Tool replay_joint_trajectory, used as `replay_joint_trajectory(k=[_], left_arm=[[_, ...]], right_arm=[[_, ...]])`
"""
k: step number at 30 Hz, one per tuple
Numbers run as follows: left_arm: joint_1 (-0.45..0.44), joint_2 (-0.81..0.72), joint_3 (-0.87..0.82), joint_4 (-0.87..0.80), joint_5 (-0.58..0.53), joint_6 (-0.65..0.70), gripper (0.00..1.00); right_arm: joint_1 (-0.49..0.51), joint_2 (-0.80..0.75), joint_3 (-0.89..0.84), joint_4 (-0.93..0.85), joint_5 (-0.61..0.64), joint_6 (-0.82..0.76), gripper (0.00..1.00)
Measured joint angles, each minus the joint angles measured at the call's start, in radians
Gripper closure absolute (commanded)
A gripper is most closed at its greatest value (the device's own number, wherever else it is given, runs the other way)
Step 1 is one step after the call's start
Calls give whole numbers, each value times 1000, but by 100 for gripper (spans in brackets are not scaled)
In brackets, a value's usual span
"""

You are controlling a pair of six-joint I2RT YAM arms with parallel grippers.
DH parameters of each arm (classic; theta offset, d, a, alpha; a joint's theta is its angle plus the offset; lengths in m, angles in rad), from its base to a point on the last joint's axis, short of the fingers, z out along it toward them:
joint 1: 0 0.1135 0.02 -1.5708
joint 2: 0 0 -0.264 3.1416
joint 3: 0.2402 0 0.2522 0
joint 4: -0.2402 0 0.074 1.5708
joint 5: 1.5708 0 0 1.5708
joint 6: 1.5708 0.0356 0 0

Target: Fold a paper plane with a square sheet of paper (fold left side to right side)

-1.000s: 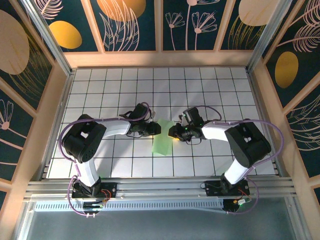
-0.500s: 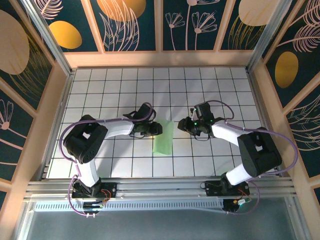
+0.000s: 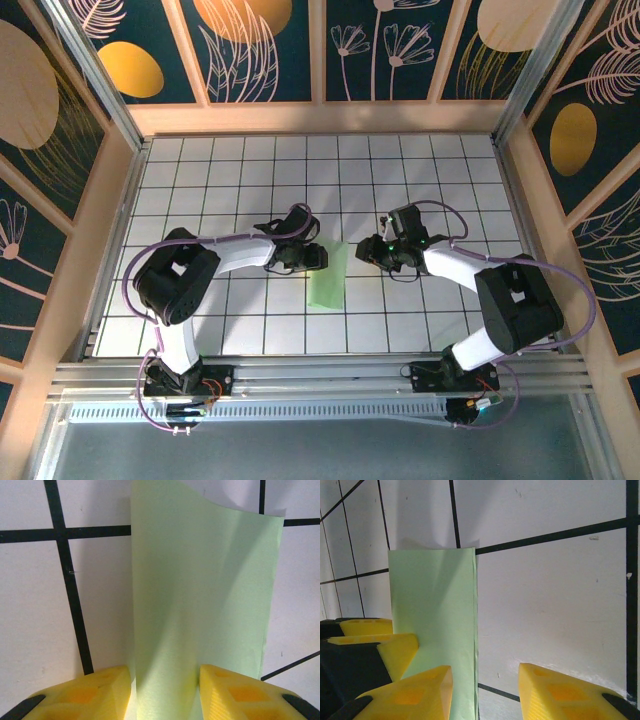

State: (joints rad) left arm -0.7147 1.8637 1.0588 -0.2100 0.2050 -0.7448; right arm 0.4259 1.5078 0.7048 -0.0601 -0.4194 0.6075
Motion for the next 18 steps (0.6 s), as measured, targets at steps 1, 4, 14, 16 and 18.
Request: replay_joint_trajectory(k=[1, 4, 14, 16, 18], left_arm=[[0, 1, 2, -3, -1, 0, 58], [-2, 4, 7, -8, -4, 0, 57], [-5, 6, 11, -14, -7, 3, 57], [-5, 6, 11, -14, -8, 3, 57], [-5, 7, 13, -15, -8, 3, 57]], right_arm=[[0, 0, 0, 0, 0, 0, 60], [0, 0, -1, 0, 0, 0, 60], [0, 0, -1, 0, -8, 0, 60], [0, 0, -1, 0, -9, 0, 60], [0, 0, -1, 1, -15, 0, 60]])
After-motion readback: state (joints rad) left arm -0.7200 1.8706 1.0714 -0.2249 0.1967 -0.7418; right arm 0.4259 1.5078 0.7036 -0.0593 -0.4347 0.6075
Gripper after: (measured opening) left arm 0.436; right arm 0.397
